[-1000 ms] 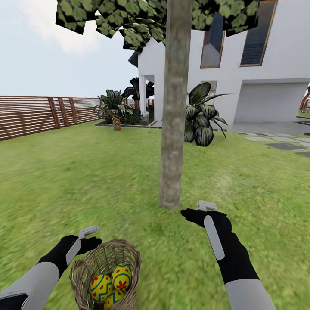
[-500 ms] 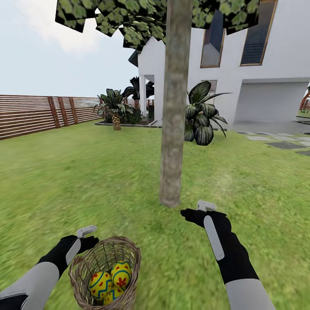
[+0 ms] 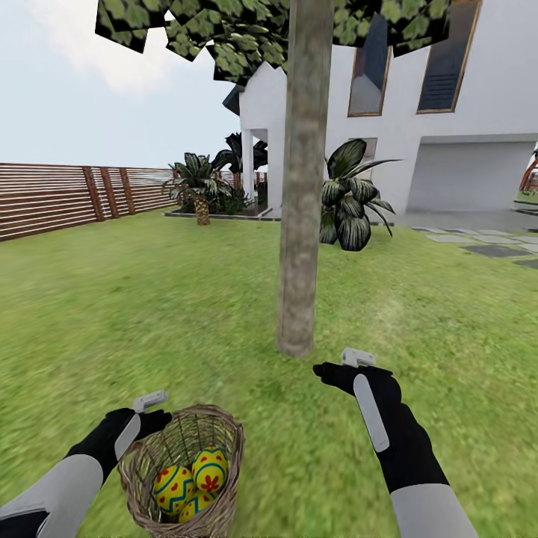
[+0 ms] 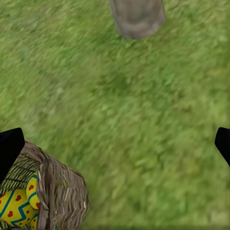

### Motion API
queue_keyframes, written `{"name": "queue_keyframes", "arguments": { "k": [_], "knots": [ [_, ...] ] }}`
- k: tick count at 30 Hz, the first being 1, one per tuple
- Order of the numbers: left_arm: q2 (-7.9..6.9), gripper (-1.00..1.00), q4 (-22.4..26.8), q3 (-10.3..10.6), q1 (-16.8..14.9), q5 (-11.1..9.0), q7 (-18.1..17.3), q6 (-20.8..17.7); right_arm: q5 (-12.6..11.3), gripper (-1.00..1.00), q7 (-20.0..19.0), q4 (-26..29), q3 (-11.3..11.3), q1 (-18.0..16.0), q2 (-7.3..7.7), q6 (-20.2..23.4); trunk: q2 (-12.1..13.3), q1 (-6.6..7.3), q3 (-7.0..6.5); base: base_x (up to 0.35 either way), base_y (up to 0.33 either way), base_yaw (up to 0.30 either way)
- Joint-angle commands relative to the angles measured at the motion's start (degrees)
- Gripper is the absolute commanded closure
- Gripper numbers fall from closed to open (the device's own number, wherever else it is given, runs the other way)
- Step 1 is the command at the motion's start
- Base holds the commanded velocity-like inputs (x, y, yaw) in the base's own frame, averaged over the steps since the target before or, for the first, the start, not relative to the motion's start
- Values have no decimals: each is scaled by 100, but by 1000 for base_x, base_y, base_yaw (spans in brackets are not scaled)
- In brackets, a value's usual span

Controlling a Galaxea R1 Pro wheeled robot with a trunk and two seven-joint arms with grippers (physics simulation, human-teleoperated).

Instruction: Take the three Easter eggs out of the wicker basket on the lawn in the garden, then place them on the lawn next to a single tree (choose any tree) so that all three eggs are next to the same tree and none are left in the basket.

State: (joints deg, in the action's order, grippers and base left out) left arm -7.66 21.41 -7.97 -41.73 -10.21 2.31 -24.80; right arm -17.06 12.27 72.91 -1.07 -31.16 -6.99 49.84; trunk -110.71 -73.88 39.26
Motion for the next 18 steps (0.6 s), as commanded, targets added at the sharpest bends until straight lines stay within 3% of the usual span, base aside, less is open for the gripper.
{"name": "queue_keyframes", "arguments": {
  "k": [1,18],
  "knots": [
    [1,-100,11,-12,-2,-60,24,-34,-61,-100,47,5,-8,-4,-4,17,-45,-22,25,0,0,0],
    [2,-100,12,-12,-1,-51,24,-18,-61,-100,47,-1,-8,-4,-13,17,-726,-395,330,0,0,0]
  ]
}}
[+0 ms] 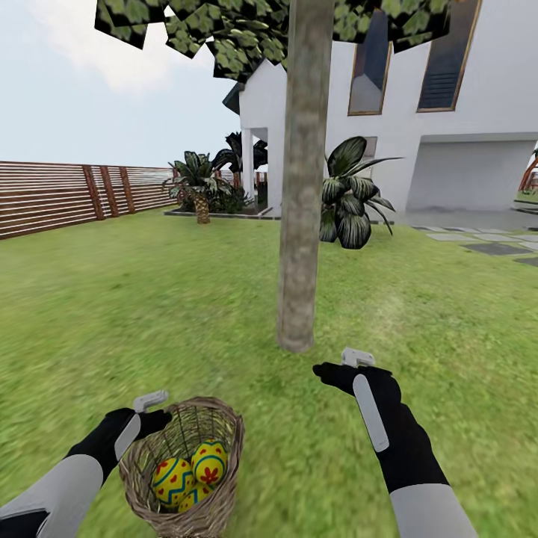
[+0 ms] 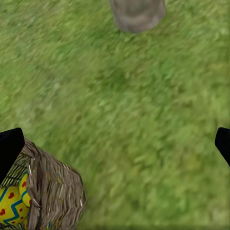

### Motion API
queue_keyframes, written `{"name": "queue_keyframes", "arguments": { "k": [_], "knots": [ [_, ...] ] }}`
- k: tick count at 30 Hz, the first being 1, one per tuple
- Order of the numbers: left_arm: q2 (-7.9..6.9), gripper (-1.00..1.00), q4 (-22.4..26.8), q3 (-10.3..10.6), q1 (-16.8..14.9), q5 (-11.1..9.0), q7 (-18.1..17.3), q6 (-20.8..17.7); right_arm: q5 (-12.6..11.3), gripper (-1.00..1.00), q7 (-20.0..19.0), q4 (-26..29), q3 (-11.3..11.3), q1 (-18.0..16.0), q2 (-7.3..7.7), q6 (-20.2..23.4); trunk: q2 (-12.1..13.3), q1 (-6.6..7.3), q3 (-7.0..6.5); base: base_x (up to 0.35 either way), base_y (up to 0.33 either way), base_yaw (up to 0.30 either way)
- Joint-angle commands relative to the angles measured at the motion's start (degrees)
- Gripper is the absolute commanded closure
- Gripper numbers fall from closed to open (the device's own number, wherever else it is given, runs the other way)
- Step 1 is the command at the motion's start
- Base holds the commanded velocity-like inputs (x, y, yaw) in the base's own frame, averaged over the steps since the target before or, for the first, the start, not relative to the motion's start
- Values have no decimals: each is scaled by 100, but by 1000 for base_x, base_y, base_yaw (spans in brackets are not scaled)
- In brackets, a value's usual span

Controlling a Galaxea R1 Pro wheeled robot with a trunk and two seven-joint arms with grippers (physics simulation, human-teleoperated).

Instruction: Take the three Easter eggs out of the wicker basket on the lawn in the garden, then place them on the lawn next to a single tree (choose any tree) so that all three eggs are next to the same tree and none are left in the basket.

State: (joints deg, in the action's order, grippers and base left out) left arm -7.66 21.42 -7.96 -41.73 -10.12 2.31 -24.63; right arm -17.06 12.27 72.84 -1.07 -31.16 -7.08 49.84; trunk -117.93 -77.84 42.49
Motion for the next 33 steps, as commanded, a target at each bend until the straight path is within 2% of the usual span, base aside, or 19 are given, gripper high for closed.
{"name": "queue_keyframes", "arguments": {
  "k": [1,21,33],
  "knots": [
    [1,-100,11,-13,-2,-60,22,-34,-61,-100,47,7,-8,-4,-4,17,-44,-22,25,0,0,0],
    [4,-100,11,12,-2,-28,-34,-74,-61,-100,47,9,-8,-4,-4,17,-847,-461,384,0,0,0],
    [10,-100,11,20,0,-25,-40,-85,-61,-100,47,6,-8,-5,-4,17,-847,-461,384,0,0,0]
  ]
}}
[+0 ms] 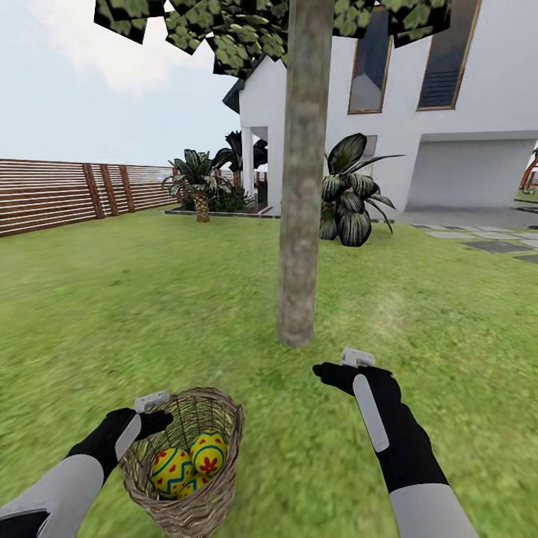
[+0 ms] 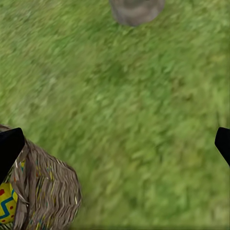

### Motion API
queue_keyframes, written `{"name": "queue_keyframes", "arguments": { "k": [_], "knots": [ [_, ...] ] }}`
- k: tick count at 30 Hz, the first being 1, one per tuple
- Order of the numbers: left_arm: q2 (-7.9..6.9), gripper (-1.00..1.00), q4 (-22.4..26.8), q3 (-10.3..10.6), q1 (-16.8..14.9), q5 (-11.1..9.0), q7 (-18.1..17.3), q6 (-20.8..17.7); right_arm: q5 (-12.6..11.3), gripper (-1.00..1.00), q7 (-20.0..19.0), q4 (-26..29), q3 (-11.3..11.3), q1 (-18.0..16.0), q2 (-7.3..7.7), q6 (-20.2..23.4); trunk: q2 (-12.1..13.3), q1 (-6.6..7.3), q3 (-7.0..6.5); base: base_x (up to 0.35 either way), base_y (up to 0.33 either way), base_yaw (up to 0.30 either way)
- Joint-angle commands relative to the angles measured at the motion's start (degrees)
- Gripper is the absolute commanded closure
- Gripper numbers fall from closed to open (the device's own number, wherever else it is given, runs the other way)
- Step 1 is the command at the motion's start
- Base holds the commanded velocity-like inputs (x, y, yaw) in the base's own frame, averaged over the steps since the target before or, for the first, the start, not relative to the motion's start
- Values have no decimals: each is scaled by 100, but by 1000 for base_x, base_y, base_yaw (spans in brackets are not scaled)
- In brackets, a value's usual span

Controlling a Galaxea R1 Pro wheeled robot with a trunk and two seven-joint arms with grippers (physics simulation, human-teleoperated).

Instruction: Take the three Easter eggs out of the wicker basket on the lawn in the garden, then place them on the lawn next to a single tree (choose any tree) so that all three eggs are next to the same tree and none are left in the basket.

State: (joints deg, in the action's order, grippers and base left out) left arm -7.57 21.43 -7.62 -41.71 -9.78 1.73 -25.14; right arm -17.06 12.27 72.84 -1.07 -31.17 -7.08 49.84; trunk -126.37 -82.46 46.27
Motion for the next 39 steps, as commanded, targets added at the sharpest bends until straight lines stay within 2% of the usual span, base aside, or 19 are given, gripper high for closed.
{"name": "queue_keyframes", "arguments": {
  "k": [1,12,39],
  "knots": [
    [1,-100,10,-16,1,-59,19,-35,-61,-100,47,6,-8,-3,-4,17,-3,1,6,10,0,0],
    [2,-100,10,-13,4,-59,53,-35,-61,-100,47,4,-8,-5,-4,17,-3,1,6,95,0,0],
    [6,-100,10,-12,5,-52,63,-35,-61,-100,47,7,-8,-5,-4,17,-3,1,6,3,-23,0]
  ]
}}
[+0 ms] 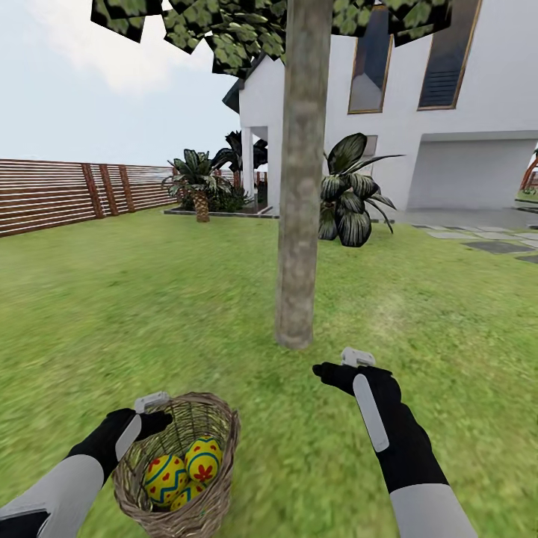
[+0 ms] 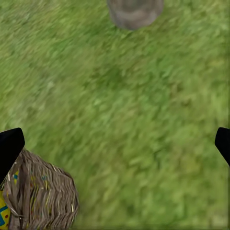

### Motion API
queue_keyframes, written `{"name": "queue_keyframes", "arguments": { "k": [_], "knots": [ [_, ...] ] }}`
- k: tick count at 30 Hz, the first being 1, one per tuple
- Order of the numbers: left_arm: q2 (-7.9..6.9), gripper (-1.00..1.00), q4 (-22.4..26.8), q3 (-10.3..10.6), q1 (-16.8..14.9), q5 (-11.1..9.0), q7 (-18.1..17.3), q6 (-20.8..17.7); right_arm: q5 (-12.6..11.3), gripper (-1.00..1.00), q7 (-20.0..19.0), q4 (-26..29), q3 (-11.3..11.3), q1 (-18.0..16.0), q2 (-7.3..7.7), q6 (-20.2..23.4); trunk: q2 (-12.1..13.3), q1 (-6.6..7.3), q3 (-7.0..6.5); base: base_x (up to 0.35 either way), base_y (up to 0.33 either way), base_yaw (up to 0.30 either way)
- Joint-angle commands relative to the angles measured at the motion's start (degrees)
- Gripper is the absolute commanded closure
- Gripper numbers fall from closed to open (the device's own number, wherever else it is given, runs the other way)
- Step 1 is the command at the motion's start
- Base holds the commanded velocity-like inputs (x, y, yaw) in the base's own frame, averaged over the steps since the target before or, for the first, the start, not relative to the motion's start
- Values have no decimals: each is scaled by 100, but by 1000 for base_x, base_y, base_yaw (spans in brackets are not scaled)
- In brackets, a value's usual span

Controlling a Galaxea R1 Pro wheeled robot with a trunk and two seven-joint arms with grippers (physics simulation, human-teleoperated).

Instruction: Take the three Easter eggs out of the wicker basket on the lawn in the garden, then place them on the lawn next to a single tree (choose any tree) so that all three eggs are next to the same tree and none are left in the basket.

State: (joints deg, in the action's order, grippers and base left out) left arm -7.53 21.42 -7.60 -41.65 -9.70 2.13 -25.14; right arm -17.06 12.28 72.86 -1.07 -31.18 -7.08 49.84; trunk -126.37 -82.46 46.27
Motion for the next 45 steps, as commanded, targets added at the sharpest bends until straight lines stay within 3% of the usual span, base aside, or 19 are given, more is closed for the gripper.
{"name": "queue_keyframes", "arguments": {
  "k": [1,34,45],
  "knots": [
    [1,-100,11,-14,-1,-59,21,-35,-60,-100,47,6,-8,-3,-4,17,-3,1,6,0,-52,0],
    [6,-100,11,-19,-1,-67,5,-37,-60,-100,47,1,-8,-2,-4,17,-3,1,6,13,-24,0],
    [6,-100,11,-21,-1,-67,38,-42,-60,-100,47,8,-8,-2,-4,17,-444,-241,204,0,0,0]
  ]
}}
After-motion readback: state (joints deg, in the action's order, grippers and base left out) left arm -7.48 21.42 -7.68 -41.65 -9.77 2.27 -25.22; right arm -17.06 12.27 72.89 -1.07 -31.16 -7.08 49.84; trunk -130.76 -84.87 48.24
